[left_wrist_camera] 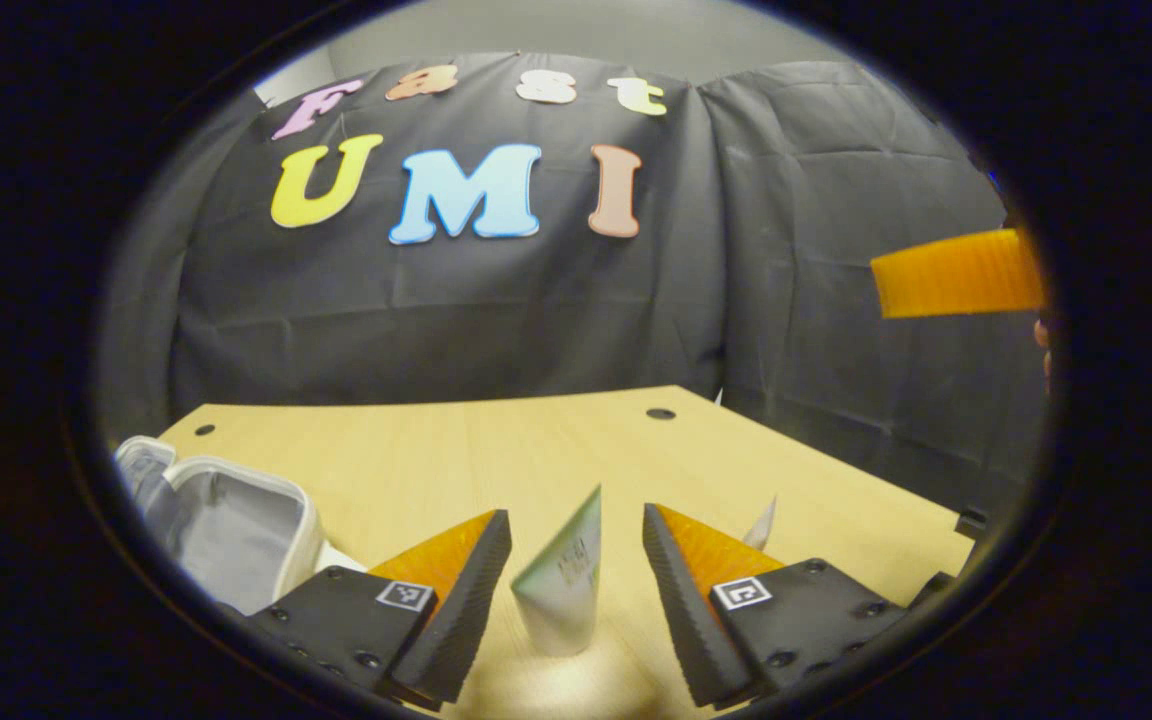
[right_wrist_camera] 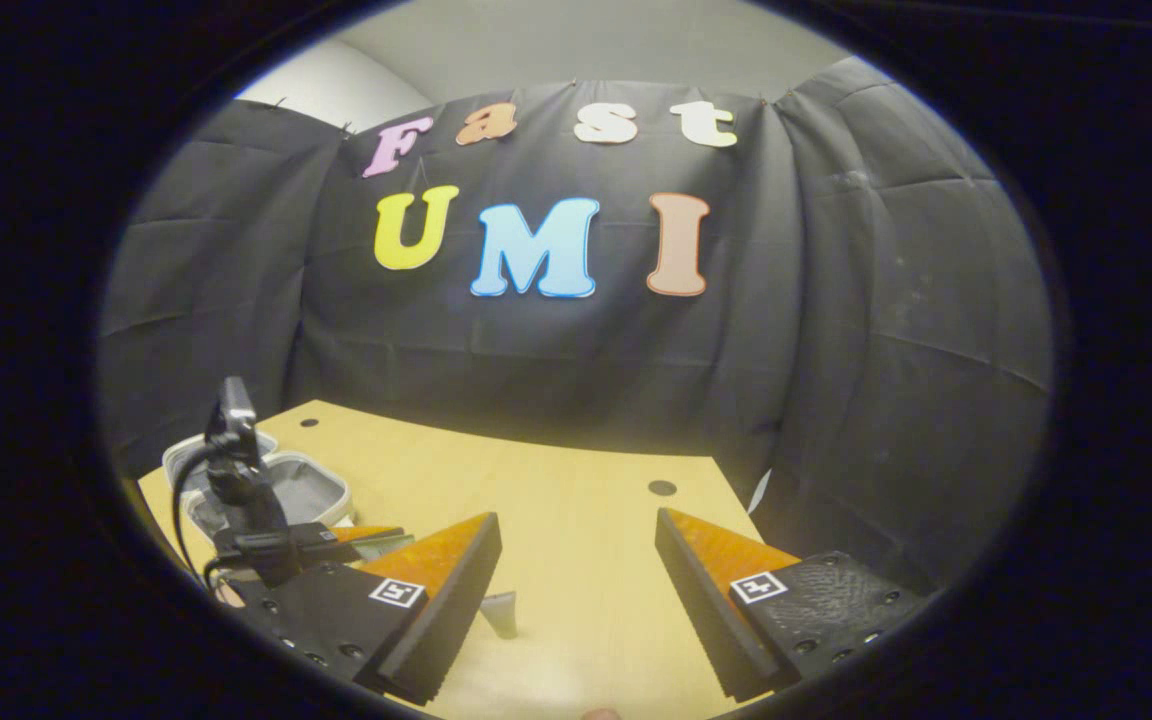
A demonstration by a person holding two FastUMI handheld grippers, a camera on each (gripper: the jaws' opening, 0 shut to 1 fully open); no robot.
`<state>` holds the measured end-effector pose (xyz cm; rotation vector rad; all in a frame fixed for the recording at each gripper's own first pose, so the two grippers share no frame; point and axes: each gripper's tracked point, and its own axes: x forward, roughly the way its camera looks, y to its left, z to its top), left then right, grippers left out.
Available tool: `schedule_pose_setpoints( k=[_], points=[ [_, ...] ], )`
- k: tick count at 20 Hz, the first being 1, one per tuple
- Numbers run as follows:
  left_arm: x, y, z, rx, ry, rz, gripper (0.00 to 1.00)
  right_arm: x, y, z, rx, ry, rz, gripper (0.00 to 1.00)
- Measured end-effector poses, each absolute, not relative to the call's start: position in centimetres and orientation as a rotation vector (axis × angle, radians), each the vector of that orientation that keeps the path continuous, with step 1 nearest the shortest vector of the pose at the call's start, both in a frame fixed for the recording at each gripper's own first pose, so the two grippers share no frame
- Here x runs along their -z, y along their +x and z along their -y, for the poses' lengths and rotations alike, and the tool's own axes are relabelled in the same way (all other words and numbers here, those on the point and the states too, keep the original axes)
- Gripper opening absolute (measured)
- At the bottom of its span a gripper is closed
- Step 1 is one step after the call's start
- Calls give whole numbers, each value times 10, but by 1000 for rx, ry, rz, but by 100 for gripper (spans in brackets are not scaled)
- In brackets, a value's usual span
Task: First open the suitcase, pack the skin care products into it, and then close the suitcase.
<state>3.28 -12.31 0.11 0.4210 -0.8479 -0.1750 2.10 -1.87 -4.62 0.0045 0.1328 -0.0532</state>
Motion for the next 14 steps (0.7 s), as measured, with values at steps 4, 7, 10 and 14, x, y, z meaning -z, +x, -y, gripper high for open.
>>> schedule_pose_setpoints(
  k=[4,7,10,14],
  points=[
    [6,59,114,121,420,778,46,53,28,15,43,8,-148,94],
    [6,60,113,118,393,715,41,60,37,5,26,23,-167,95],
    [1,28,116,200,281,652,36,68,47,-8,5,55,-178,95],
    [-18,-59,96,256,195,671,36,112,68,-32,-24,90,-260,94]
  ],
)
